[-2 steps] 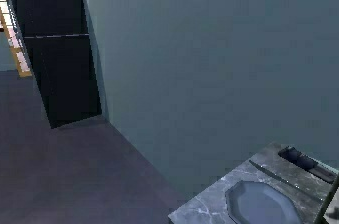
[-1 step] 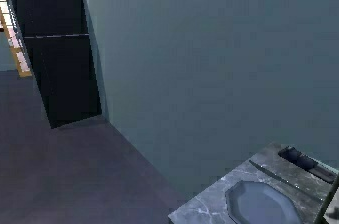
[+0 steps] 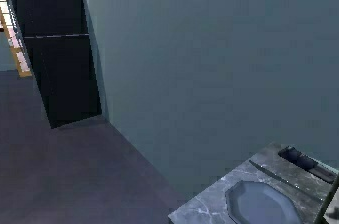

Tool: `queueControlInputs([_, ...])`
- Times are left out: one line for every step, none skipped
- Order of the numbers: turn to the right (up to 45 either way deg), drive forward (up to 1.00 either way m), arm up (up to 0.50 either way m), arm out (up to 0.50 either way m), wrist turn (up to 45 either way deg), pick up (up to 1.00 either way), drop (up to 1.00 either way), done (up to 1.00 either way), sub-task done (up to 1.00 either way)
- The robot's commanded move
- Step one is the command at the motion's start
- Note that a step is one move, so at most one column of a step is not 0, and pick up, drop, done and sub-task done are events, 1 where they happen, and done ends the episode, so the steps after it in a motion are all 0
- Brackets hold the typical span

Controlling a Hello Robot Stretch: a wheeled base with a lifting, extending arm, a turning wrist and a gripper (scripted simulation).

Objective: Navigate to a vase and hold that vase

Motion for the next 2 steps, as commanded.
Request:
queueControlInputs([0.0,0.0,0.0,0.0,45.0,0.0,0.0,0.0,0.0])
queueControlInputs([0.0,0.0,0.0,0.0,45.0,0.0,0.0,0.0,0.0])
